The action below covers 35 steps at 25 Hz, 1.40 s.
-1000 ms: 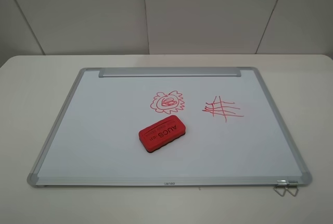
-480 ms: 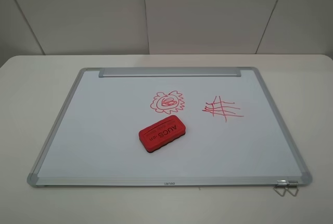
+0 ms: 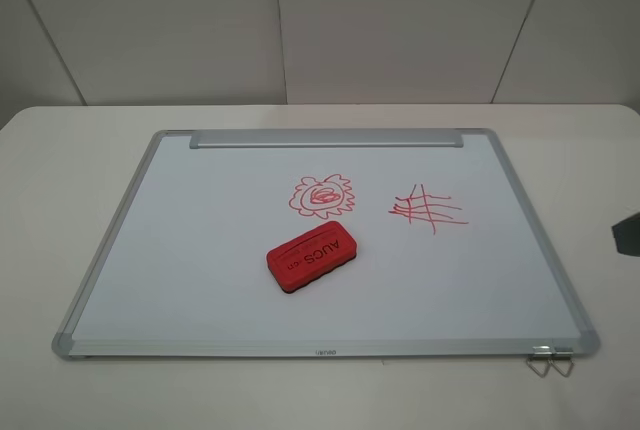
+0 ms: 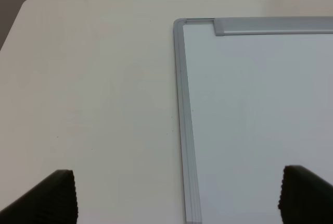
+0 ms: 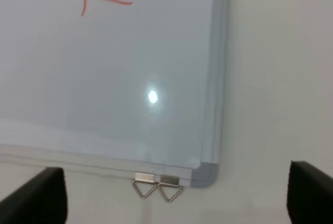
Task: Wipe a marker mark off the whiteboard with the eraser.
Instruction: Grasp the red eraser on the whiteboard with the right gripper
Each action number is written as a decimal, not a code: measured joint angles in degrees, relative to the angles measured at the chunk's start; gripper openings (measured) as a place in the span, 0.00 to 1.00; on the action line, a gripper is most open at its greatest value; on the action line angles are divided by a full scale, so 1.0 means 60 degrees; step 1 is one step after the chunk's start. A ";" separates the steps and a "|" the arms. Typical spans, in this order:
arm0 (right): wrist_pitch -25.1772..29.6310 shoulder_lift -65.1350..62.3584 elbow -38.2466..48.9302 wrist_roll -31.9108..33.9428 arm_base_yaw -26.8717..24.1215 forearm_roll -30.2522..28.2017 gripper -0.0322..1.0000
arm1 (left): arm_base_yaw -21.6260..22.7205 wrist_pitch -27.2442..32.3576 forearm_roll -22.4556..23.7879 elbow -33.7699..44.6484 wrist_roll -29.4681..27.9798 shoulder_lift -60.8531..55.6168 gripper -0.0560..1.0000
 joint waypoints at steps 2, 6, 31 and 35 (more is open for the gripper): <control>-0.0075 0.1070 -0.0453 -0.0236 0.0862 -0.0043 0.76 | 0.0000 0.0000 0.0000 0.0000 0.0000 0.0000 0.79; -0.0404 0.3148 -0.1459 -0.1755 0.2019 0.0021 0.76 | 0.0000 0.0000 0.0000 0.0000 0.0000 0.0000 0.79; 0.0281 1.2427 -0.8552 -1.1345 0.5246 0.1230 0.76 | 0.0000 0.0000 0.0000 0.0000 0.0000 0.0000 0.79; 0.0123 1.2619 -0.8560 -1.1413 0.5278 0.0760 0.76 | 0.0000 0.0000 0.0000 0.0000 0.0000 0.0000 0.79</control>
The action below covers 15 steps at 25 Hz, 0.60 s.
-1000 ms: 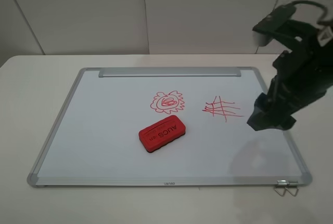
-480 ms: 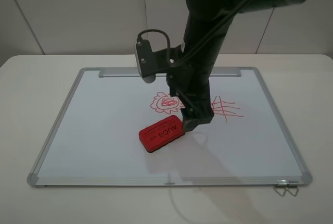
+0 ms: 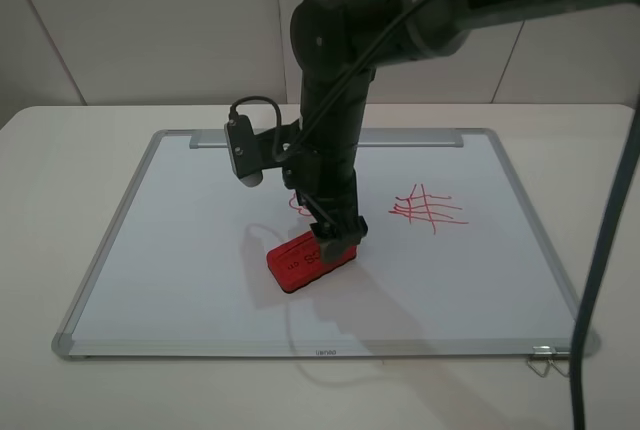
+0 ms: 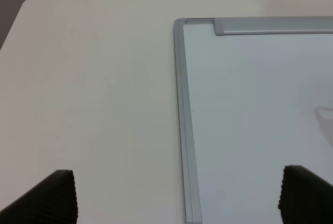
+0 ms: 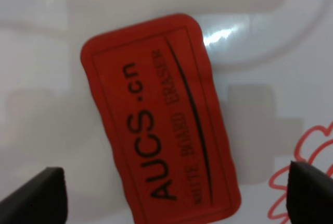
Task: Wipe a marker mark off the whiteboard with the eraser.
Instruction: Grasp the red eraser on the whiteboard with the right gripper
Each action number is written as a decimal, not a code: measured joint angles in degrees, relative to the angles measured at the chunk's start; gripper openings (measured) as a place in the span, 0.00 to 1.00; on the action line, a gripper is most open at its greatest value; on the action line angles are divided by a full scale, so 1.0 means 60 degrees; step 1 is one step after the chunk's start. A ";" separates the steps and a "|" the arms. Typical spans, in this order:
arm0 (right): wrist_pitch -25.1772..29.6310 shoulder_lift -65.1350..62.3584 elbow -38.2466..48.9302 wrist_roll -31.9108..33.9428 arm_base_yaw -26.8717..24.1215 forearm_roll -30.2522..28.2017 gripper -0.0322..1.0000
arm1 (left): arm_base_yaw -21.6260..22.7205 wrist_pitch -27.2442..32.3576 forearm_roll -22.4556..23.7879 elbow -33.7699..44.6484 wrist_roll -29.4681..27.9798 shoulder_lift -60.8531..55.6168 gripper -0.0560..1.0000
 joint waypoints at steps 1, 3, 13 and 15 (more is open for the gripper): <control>-0.0097 0.0001 0.0000 -0.0009 0.0028 -0.0126 0.76 | 0.0000 0.0000 0.0000 0.0000 0.0000 0.0000 0.79; -0.0294 0.0001 0.0031 -0.0207 0.0079 -0.0276 0.76 | 0.0000 0.0000 0.0000 0.0000 0.0000 0.0000 0.79; -0.1118 0.0009 0.0654 -0.1649 0.0177 -0.0351 0.76 | 0.0000 0.0000 0.0000 0.0000 0.0000 0.0000 0.79; -0.1177 0.0020 0.0654 -0.1711 0.0177 -0.0351 0.75 | 0.0000 0.0000 0.0000 0.0000 0.0000 0.0000 0.79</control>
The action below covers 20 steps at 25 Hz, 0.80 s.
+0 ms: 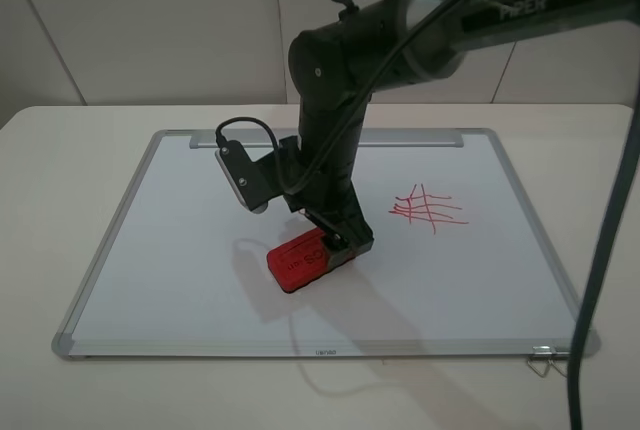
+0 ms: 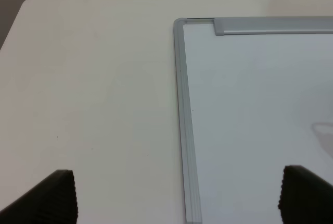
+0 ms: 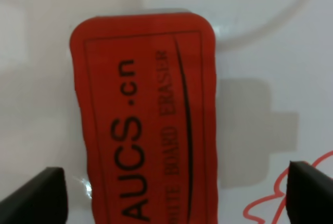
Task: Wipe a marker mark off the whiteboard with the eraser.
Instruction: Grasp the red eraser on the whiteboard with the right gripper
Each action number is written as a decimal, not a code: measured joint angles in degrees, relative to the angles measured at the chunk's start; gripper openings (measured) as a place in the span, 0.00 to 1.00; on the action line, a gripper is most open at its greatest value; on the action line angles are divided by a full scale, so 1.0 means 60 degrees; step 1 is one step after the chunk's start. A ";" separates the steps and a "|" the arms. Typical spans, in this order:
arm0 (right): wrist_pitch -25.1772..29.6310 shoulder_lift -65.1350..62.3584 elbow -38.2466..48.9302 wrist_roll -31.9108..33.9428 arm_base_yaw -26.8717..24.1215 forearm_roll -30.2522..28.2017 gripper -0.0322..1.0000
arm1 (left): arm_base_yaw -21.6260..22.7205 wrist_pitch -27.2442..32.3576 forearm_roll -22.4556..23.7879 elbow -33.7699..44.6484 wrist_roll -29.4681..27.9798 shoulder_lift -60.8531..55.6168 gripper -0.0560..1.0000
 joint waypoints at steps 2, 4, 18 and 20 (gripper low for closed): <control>-0.0024 0.0109 0.0000 -0.0023 0.0000 0.0000 0.75 | 0.0000 0.0000 0.0000 0.0000 0.0000 0.0000 0.79; -0.0034 0.0243 0.0000 -0.0034 0.0000 0.0000 0.75 | 0.0000 0.0000 0.0000 0.0000 0.0000 0.0000 0.79; -0.0307 0.0490 0.0000 -0.0034 0.0000 0.0000 0.75 | 0.0000 0.0000 0.0000 0.0000 0.0000 0.0000 0.79; -0.0307 0.0490 0.0000 -0.0034 0.0000 0.0000 0.75 | 0.0000 0.0000 0.0000 0.0000 0.0000 0.0000 0.79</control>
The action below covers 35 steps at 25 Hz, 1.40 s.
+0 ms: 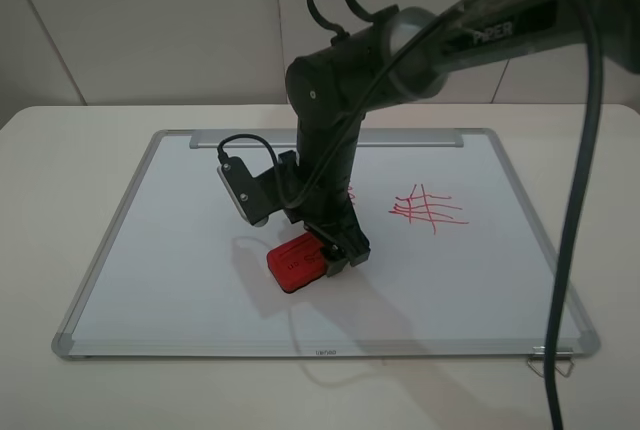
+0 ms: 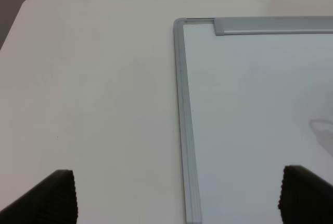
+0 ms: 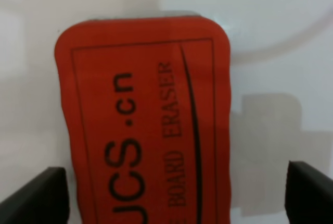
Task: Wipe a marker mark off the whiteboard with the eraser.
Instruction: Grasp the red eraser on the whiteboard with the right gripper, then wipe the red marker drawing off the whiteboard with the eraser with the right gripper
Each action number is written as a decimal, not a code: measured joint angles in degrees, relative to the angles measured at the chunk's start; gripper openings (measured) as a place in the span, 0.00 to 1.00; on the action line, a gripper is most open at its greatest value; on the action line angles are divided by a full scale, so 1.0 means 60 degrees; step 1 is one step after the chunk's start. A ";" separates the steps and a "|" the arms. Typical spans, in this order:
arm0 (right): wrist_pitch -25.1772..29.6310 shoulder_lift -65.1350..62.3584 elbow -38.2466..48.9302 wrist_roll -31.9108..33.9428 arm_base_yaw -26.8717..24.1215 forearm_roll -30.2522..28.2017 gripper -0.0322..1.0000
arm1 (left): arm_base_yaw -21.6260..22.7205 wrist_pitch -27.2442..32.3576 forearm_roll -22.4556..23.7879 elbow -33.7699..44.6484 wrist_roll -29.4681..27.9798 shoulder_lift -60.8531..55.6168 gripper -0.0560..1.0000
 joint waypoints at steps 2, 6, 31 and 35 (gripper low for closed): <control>0.0000 0.0000 0.0000 0.0000 0.0000 0.0000 0.75 | 0.0000 0.0000 0.0000 0.0000 0.0000 0.0000 0.79; 0.0009 0.0083 0.0000 0.0000 0.0000 0.0000 0.75 | 0.0000 0.0000 0.0000 0.0000 0.0000 0.0000 0.79; 0.0078 0.0125 0.0009 -0.0315 0.0000 -0.0055 0.51 | 0.0000 0.0000 0.0000 0.0000 0.0000 0.0000 0.79; 0.0334 0.0005 -0.0009 -0.0201 0.0000 0.0060 0.51 | 0.0000 0.0000 0.0000 0.0000 0.0000 0.0000 0.79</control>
